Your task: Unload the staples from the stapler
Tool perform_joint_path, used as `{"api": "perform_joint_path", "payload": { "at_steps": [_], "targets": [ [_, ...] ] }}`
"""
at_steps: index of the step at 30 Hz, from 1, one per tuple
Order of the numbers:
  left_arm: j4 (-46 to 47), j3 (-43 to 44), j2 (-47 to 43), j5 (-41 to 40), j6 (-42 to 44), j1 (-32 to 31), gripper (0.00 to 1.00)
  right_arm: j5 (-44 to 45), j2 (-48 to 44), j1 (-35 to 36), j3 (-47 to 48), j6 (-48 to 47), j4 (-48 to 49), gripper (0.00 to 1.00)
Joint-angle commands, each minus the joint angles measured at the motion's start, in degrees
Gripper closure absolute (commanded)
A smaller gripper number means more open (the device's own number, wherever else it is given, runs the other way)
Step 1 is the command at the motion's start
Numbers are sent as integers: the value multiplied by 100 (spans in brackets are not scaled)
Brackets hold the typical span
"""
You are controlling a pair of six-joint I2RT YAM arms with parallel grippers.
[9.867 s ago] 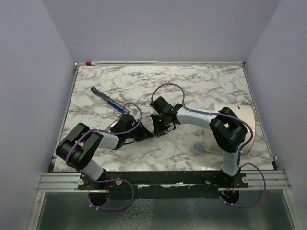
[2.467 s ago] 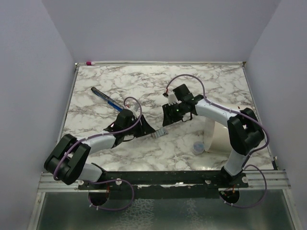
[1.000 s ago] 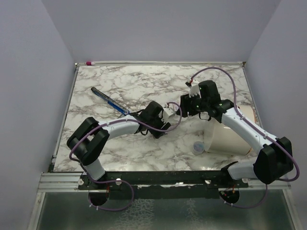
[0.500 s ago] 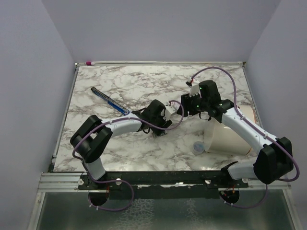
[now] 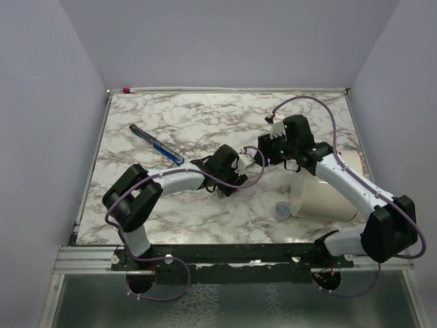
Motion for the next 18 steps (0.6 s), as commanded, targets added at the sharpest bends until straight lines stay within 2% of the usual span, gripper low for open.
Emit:
{"api": "perform_joint_path", "payload": {
  "at_steps": [1, 18],
  "targets": [
    [-22, 154, 42, -87, -55, -65, 39, -11, -110, 38, -46, -45, 149, 46],
    [-576, 484, -45, 143, -939, -64, 39, -36, -37, 39, -51, -45, 107, 46]
  ]
}}
